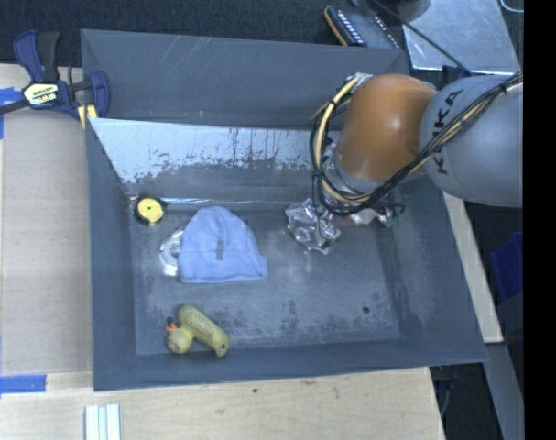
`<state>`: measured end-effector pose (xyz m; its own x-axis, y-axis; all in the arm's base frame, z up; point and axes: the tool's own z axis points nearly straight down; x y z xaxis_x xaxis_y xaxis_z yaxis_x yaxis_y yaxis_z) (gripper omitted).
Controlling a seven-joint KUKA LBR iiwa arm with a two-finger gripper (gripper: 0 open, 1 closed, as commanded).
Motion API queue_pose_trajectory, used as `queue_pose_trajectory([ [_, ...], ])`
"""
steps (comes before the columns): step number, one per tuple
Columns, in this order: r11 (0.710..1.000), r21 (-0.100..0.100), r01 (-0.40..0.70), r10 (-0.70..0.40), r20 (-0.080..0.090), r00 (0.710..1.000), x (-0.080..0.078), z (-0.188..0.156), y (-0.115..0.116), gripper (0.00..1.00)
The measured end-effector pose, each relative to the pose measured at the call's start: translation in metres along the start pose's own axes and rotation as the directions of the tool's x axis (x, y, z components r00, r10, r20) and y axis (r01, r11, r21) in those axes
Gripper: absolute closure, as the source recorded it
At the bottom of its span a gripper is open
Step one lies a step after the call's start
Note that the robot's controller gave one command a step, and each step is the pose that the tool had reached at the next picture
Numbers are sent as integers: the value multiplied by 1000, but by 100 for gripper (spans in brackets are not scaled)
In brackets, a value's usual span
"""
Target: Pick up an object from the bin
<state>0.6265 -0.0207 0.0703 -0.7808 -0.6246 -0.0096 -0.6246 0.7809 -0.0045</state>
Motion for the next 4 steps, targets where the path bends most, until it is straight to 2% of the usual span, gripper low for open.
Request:
queue_pose_trajectory([
  [2,1000,-4,-1,1,-5,1000,1,-16,1,100],
  [4,1000,1,-2,2,1,1000,0,-41,0,100],
])
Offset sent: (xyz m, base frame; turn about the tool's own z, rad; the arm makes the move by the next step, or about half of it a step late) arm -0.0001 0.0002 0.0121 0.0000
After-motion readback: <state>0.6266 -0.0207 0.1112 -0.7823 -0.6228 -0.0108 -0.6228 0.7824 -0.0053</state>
